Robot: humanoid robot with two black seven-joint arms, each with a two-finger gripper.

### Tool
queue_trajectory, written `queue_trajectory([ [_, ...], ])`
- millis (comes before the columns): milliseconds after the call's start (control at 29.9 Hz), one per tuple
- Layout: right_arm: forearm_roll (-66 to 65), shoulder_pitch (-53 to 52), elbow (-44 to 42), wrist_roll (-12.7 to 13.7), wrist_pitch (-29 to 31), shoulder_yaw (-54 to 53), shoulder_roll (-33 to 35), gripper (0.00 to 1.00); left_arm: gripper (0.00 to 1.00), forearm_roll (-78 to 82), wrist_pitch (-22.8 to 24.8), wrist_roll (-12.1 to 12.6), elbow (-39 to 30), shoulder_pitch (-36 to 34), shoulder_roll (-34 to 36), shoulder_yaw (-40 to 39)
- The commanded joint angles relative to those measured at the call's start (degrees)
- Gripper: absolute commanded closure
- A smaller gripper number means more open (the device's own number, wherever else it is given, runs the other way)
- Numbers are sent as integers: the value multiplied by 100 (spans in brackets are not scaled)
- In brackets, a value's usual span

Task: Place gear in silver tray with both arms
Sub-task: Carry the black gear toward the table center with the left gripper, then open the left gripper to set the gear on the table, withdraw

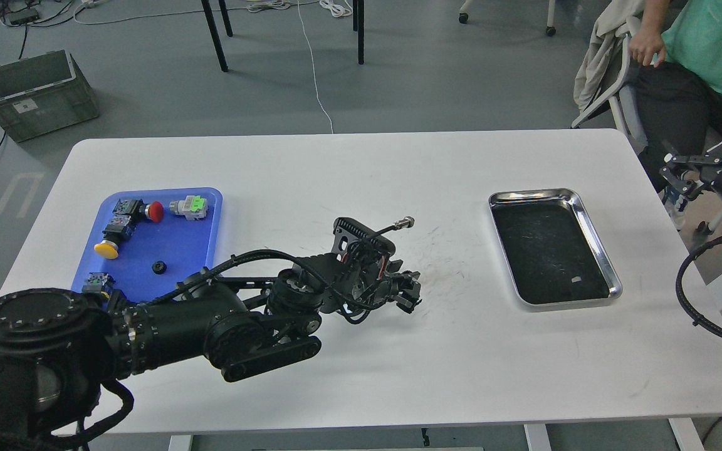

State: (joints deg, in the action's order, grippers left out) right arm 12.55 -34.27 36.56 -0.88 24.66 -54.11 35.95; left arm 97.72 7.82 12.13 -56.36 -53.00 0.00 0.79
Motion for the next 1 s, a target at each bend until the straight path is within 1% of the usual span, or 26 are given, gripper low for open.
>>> queue_trajectory([
  [0,10,0,1,0,-5,-55,-9,1,11,-69,-228,-9,-7,-9,0,0],
  [33,10,0,1,0,-5,-64,-18,1,10,-78,-281,-9,-7,-26,0,0],
  [100,10,0,9,0,4,-64,-27,1,5,-95,-386,-18,-7,-61,0,-87],
  [167,10,-9,9,0,4,-64,-27,1,3,-122,-474,-18,-7,-105,0,-245],
  [368,10,-71,1,-8,-40,-73,-27,1,2,-614,-544,-9,2,-334,0,-1817],
  [468,10,-79,1,-9,-31,-117,-27,1,2,-955,-886,-18,-138,-343,0,-2599],
  [502,10,-79,9,-9,-31,-117,-27,1,2,-1174,-1035,-18,-287,-343,209,-2880],
  [602,19,-88,36,-9,-31,-125,-27,1,2,-2113,-1265,-18,-612,-308,1043,-3418],
  [702,28,-141,62,-9,-22,-143,-36,1,2,-3168,-1476,-96,-868,-264,1808,-3647],
  [769,28,-150,80,-9,-14,-143,-36,1,2,-3854,-1713,-140,-947,-229,2230,-3726],
  [803,28,-158,88,-9,-5,-143,-36,1,2,-4205,-1870,-202,-948,-168,2397,-3753],
  [836,28,-167,88,-9,4,-143,-36,1,2,-4513,-2020,-315,-948,-89,2530,-3797],
  [870,28,-176,97,-17,4,-152,-36,1,2,-4838,-2169,-490,-948,34,2661,-3867],
  [903,28,-176,97,-26,21,-204,-36,1,2,-5155,-2249,-666,-948,174,2793,-3946],
  [970,28,-167,97,-35,22,-371,-36,1,2,-5674,-2267,-922,-930,473,2935,-4078],
])
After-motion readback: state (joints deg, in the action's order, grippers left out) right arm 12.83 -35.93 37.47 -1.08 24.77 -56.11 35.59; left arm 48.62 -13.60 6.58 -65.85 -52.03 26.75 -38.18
